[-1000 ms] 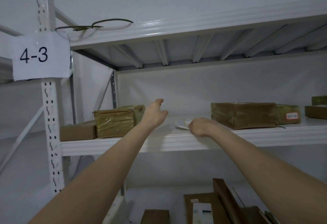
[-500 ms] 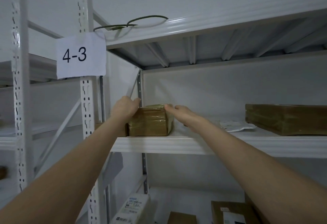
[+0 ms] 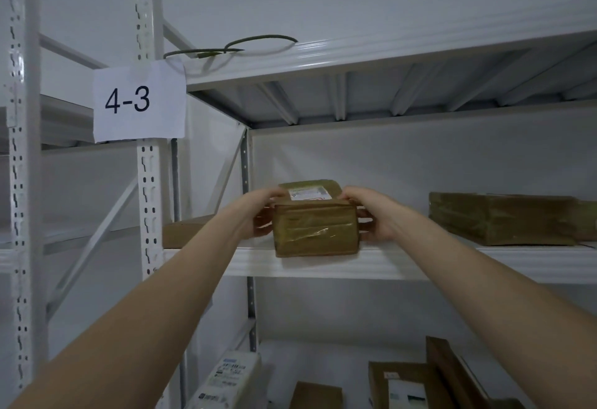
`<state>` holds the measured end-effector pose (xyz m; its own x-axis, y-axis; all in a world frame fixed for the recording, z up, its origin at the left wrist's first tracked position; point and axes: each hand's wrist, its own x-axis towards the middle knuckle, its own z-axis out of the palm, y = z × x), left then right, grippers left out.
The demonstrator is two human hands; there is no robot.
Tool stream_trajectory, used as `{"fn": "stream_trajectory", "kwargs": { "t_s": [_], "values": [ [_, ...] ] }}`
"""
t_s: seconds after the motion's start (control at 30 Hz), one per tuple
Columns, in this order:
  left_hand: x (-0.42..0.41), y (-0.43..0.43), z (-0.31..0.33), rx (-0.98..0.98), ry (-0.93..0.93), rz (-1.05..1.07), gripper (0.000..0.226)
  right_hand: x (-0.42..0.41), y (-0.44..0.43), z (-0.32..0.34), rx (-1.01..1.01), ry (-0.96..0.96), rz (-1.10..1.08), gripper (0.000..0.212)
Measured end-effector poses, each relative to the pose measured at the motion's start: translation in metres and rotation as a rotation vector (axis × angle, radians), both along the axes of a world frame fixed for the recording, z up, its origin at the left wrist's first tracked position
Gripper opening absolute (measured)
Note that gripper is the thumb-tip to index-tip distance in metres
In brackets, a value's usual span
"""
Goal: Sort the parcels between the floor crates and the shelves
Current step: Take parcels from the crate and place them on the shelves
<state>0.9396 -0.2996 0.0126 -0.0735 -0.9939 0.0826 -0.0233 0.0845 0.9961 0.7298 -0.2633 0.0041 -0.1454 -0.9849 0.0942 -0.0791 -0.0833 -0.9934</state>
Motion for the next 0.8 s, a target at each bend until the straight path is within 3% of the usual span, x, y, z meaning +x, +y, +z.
{"fn": "stream_trajectory", "kwargs": {
  "t_s": [0.13,0.27,0.4,0.8],
  "values": [
    [-0.012,0.014,-0.001,-0.069,0.028,0.004,0.026,-0.009,0.018,0.002,-0.026,-0.005,0.002,0.018],
    [-0.016,0.034,-0.001,-0.15,0.044,-0.091,0.036,-0.018,0.038,-0.002,-0.071,-0.041,-0.014,0.025],
    [-0.017,0.055,-0.005,-0.239,0.069,-0.134,0.049,-0.022,0.055,-0.008,-0.131,-0.089,-0.035,0.052],
    [-0.024,0.131,-0.042,-0.361,-0.154,-0.073,0.075,-0.003,0.101,-0.045,-0.32,-0.087,0.048,0.057]
  ]
}}
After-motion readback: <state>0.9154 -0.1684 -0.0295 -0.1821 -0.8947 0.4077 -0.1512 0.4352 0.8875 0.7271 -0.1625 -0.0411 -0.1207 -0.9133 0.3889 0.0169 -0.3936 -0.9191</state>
